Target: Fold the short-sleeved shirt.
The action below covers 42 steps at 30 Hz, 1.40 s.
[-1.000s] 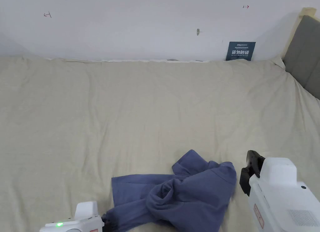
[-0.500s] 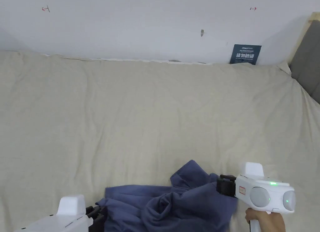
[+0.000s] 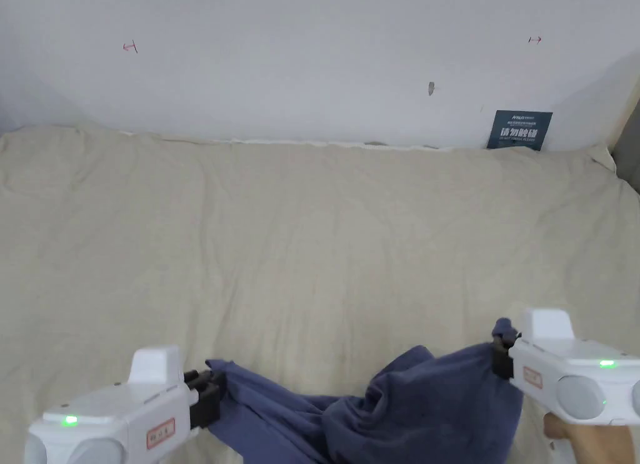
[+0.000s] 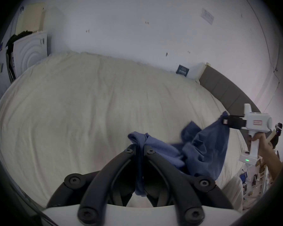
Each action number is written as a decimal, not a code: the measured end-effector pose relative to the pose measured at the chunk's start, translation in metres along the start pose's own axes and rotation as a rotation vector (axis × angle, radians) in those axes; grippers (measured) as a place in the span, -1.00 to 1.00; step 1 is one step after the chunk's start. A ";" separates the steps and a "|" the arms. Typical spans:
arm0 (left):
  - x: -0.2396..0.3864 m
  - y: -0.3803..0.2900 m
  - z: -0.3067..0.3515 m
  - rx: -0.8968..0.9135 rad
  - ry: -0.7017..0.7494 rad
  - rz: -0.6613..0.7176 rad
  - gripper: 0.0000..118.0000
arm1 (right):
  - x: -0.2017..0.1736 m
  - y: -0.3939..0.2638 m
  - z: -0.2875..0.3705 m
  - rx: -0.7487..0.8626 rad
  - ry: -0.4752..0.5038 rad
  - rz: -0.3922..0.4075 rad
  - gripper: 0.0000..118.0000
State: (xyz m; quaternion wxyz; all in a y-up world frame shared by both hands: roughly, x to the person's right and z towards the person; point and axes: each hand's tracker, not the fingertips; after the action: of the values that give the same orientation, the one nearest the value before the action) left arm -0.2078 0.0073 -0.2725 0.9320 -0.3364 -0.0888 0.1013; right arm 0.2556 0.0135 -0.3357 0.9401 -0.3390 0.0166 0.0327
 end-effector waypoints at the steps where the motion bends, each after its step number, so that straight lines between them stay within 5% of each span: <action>1: -0.002 0.018 0.001 0.030 0.021 -0.015 -0.86 | 0.004 0.018 0.010 0.039 -0.006 0.012 -0.80; 14: -0.017 0.292 0.030 0.402 0.211 -0.021 -0.86 | 0.034 0.246 0.104 0.485 -0.087 -0.038 -0.80; 23: -0.028 0.398 0.008 0.521 0.253 0.054 -0.87 | 0.047 0.324 0.081 0.602 -0.109 -0.087 -0.80; 30: -0.033 0.367 -0.053 0.443 0.353 0.001 -0.87 | 0.032 0.297 0.011 0.513 -0.114 -0.067 -0.80; 42: -0.114 0.176 -0.161 0.065 0.396 0.063 -0.87 | 0.003 0.100 -0.097 0.103 -0.082 -0.139 -0.80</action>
State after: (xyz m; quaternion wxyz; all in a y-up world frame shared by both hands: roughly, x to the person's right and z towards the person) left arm -0.3031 0.0136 -0.5196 0.9380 -0.3222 0.1100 0.0652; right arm 0.2501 0.0291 -0.4740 0.9561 -0.2890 -0.0439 -0.0195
